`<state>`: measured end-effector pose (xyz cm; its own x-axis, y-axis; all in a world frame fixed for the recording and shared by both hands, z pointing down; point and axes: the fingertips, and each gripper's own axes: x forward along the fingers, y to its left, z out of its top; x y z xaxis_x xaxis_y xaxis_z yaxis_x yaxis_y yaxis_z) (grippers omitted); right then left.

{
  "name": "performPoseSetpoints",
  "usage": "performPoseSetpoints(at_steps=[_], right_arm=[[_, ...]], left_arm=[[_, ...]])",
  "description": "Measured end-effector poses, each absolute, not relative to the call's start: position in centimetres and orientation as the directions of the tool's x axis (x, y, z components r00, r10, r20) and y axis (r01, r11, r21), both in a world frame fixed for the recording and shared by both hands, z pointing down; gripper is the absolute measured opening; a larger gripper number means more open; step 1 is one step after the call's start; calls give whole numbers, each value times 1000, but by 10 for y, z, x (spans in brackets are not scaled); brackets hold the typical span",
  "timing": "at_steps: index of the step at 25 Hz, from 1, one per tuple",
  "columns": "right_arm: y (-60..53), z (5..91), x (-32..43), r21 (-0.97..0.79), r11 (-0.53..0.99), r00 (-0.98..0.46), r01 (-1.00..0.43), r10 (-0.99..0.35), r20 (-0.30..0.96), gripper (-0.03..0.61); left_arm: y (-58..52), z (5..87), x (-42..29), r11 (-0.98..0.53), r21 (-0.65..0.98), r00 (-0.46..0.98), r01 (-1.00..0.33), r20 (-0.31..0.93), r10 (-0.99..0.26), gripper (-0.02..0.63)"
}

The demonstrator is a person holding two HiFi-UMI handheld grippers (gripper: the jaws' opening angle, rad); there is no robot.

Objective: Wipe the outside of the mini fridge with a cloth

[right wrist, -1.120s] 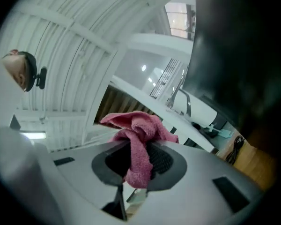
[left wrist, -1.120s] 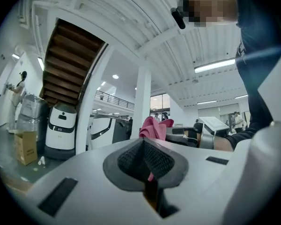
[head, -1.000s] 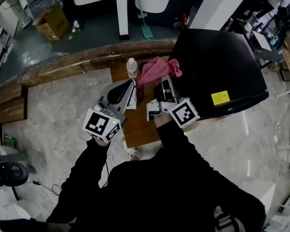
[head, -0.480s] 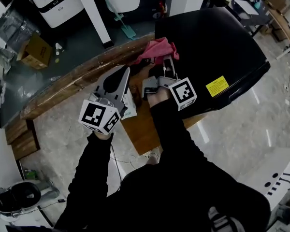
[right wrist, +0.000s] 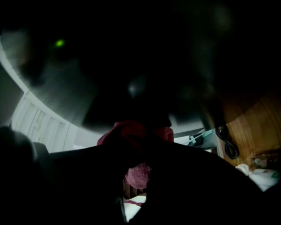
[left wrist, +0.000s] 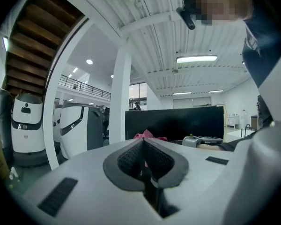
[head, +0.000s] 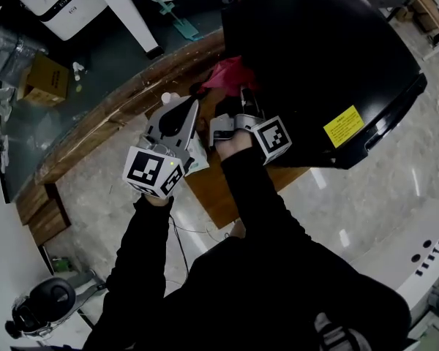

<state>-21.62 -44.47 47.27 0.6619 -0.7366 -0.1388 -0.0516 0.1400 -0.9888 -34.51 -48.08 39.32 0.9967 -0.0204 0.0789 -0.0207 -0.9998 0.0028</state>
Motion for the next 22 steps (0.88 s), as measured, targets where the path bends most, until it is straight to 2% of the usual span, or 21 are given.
performPoseSetpoints(at_steps=[6,10,22], right_arm=[[-456,564,-211,-999,43,661,6,-750,-29,77],[-465,611,-203,-999,39,664,22,-747,-14,77],[-470,736,-207,-979,-117,660,169,-725,200,77]], left_arm=[[-485,467,-329,-999,41,984,4,181,11,6],[-484,520,-319,-998,66,967,19,253,35,6],[-495,620,-323,-985,172,926,-21,376,46,6]])
